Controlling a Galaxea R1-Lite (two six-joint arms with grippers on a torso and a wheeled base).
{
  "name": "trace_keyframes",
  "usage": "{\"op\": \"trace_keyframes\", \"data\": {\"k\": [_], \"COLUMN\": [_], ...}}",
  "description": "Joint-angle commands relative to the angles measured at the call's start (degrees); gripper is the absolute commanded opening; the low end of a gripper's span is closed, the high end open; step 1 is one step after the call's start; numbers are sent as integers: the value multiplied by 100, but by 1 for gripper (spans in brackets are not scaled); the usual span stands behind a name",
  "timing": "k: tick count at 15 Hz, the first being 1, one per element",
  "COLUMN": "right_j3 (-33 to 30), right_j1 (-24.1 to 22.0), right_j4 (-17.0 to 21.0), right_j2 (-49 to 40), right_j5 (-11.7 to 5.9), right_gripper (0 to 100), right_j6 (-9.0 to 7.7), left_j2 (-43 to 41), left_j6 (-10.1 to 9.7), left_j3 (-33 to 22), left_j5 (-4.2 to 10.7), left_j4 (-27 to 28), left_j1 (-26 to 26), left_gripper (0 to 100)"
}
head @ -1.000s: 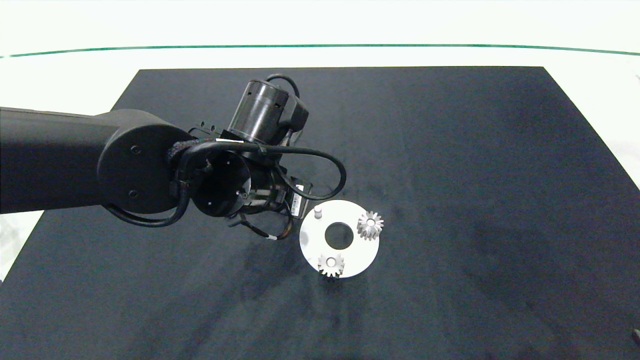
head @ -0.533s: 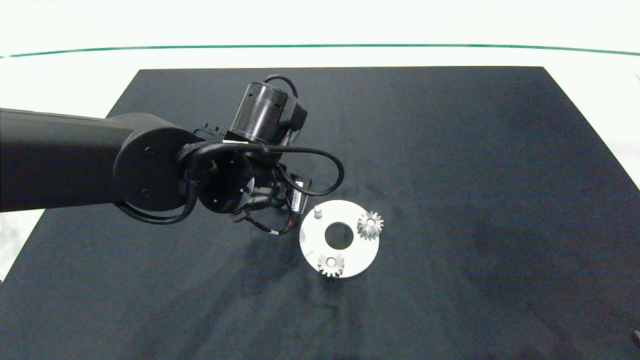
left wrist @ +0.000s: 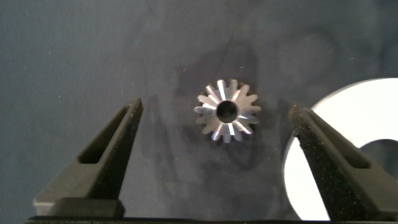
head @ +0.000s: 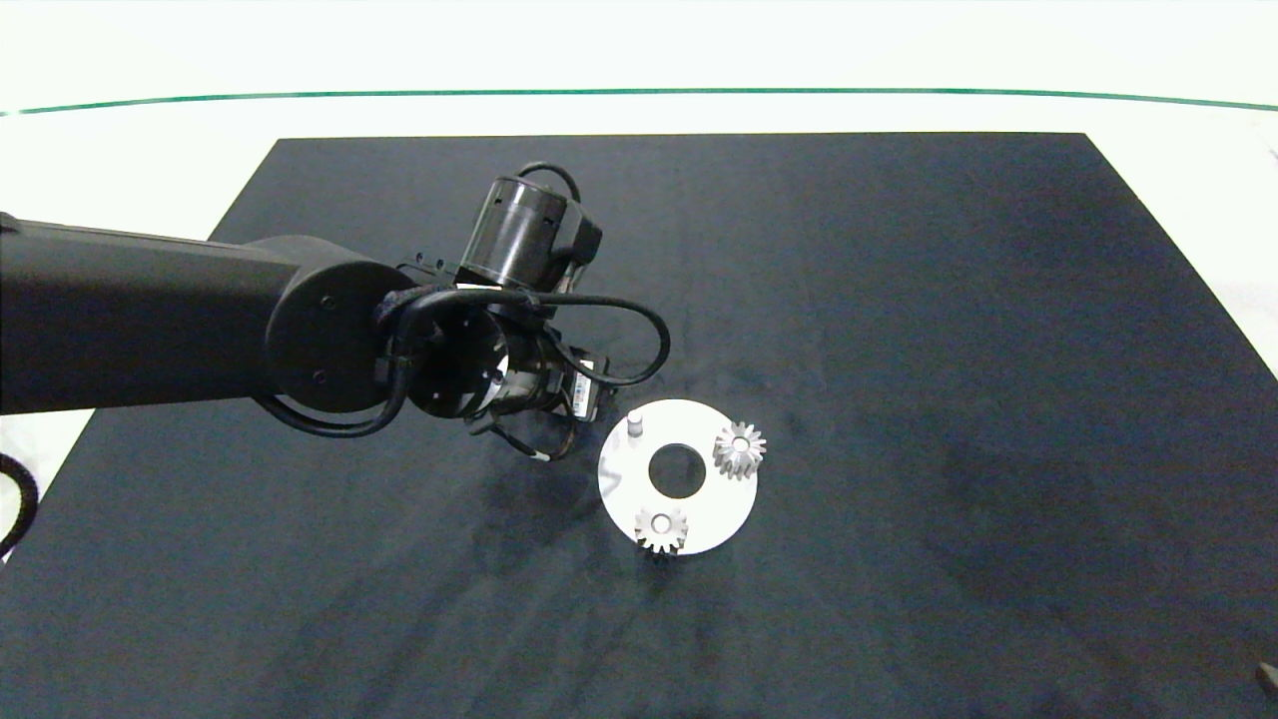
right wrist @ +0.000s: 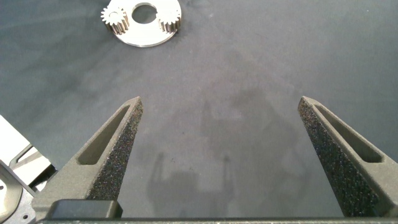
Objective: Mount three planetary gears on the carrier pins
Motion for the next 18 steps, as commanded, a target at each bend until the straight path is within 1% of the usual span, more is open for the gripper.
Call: {"op": "trace_keyframes", "data": {"k": [1,8,12,16,18], "right_j3": [0,9,18,26,35], "right_j1": [1,1,1,10,1], "right_j4": [9,9,9,9,9], "right_j2": [3,12,21,29,38], "right_j5": [-7,-7,-7,-7,-7], "right_gripper": [100,100,100,100,100], "right_j6": [-14,-14,-14,-14,-14], "left_j2": [26,87,201,210,201], "left_j6": [-10,-28,-89,-89,-89], "left_j3": [51,59,68,77,112], "left_j5": [18,18,18,18,9], "left_j4": [10,18,1,-17,-184], "left_j1": [99,170,161,143,134], "left_gripper": [100,99,92,83,80]}}
